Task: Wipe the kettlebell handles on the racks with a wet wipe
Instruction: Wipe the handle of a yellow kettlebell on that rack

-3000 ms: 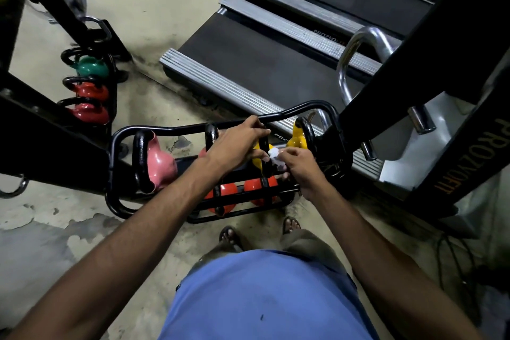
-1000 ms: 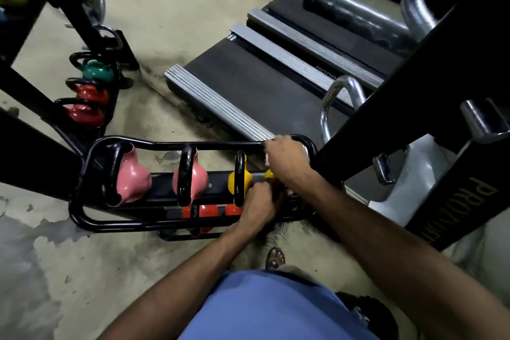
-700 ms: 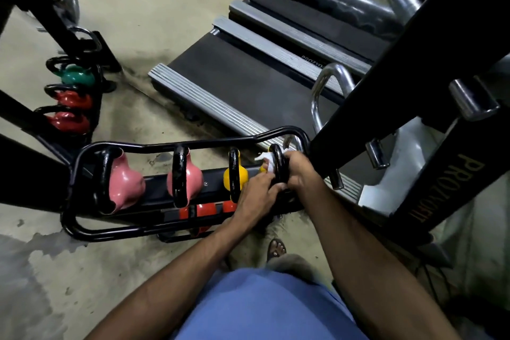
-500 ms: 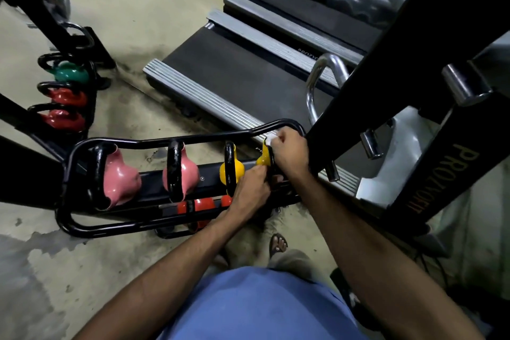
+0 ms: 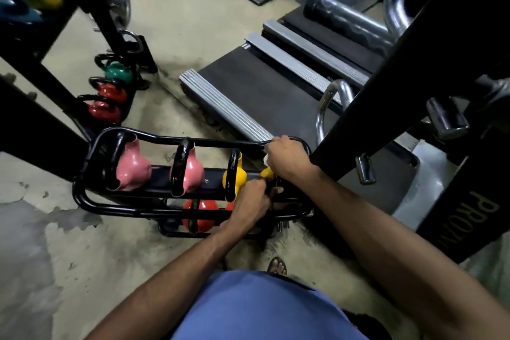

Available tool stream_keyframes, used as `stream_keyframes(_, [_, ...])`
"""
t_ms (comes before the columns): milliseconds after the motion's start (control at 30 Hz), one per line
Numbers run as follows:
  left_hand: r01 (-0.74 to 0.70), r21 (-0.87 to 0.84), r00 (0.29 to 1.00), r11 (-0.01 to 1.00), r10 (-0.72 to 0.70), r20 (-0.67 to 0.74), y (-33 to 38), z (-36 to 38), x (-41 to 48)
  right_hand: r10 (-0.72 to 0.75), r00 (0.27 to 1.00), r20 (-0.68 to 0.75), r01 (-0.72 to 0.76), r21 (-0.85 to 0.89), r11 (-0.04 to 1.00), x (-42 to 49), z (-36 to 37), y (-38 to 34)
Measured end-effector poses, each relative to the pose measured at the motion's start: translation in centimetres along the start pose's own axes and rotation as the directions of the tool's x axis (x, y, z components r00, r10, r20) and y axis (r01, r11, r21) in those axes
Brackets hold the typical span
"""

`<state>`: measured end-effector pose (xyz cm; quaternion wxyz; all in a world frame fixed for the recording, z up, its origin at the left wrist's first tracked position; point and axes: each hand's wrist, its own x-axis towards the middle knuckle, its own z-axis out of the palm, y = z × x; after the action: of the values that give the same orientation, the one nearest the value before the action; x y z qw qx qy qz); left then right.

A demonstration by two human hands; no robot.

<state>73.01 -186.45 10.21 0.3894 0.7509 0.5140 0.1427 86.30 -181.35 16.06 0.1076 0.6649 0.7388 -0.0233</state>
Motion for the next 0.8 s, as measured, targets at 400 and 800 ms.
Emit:
stream_keyframes(400, [-0.009,0.012,0.999,1.000,0.010,-0.032,0.3,0.2,-0.3,0.071,0.997,0.029,-0.072,0.042,0.997,2.1,-0.5,-0.1])
stream_keyframes(800, [-0.073,-0.020,0.997,0.997,0.072,-0.012,-0.4,0.4,-0.5,0.213,0.759,0.615,-0.320,0.638,-0.700,-3.0,2.1,-2.0])
